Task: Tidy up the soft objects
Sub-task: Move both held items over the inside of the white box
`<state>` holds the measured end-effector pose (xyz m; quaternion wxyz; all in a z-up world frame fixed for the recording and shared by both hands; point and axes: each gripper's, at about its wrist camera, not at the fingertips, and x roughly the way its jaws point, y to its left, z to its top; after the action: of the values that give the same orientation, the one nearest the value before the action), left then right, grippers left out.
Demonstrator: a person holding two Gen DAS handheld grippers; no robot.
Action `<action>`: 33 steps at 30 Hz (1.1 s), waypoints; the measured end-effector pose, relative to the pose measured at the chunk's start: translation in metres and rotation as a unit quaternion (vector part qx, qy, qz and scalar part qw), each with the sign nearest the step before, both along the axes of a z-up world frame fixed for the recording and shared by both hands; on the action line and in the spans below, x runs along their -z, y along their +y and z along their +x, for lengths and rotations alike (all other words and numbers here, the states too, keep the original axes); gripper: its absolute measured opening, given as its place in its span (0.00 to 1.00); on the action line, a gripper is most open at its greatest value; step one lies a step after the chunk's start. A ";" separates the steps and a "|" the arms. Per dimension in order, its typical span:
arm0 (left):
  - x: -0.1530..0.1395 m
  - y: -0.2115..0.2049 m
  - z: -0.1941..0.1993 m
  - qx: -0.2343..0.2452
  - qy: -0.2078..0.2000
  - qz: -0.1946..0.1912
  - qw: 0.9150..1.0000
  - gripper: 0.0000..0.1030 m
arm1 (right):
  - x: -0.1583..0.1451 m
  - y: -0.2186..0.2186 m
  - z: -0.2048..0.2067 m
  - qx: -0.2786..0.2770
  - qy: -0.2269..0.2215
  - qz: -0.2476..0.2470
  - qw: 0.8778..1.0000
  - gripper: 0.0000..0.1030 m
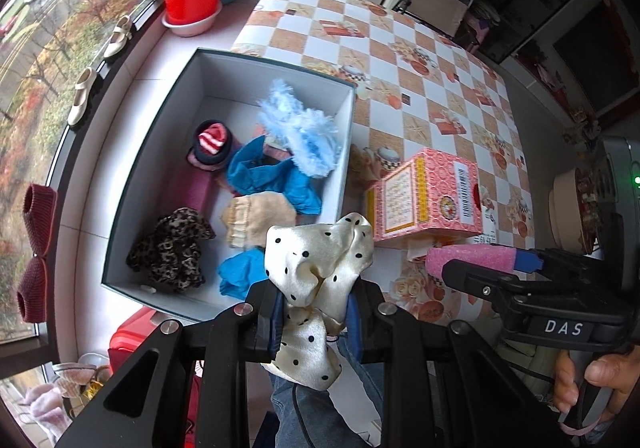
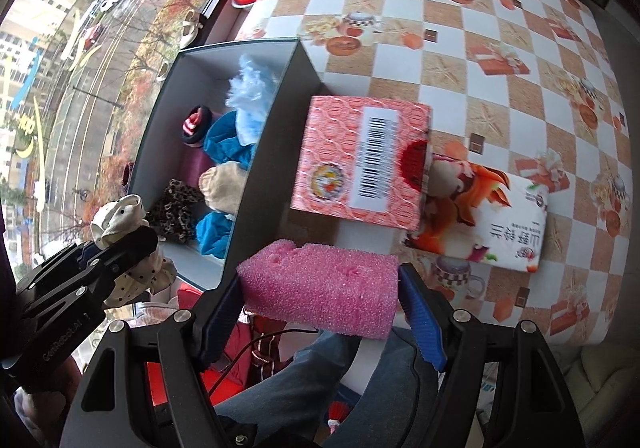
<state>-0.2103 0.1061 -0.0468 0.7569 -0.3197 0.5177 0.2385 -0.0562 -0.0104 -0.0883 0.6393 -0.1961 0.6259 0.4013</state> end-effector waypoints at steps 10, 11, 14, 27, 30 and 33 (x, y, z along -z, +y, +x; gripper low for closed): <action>0.011 0.026 -0.026 -0.041 0.005 -0.007 0.999 0.27 | 0.001 0.042 -0.020 -0.050 -0.003 -0.004 0.999 0.74; 0.012 0.028 -0.028 -0.045 0.006 -0.008 0.999 0.27 | 0.000 0.045 -0.021 -0.055 -0.003 -0.004 0.998 0.74; 0.018 0.036 -0.034 -0.057 0.011 -0.012 0.998 0.27 | 0.001 0.057 -0.028 -0.070 -0.004 -0.006 0.998 0.74; 0.038 0.055 -0.044 -0.085 0.028 -0.022 0.996 0.27 | 0.003 0.106 -0.049 -0.125 -0.008 -0.010 0.992 0.74; 0.042 0.058 -0.045 -0.088 0.031 -0.026 0.995 0.27 | 0.004 0.113 -0.052 -0.134 -0.012 -0.012 0.991 0.74; 0.046 0.063 -0.045 -0.091 0.034 -0.029 0.995 0.27 | 0.006 0.119 -0.055 -0.142 -0.013 -0.015 0.990 0.74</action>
<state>-0.2552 0.1686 -0.0925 0.7044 -0.3787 0.5186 0.3024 -0.1108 0.1088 -0.0945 0.5805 -0.2979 0.5897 0.4759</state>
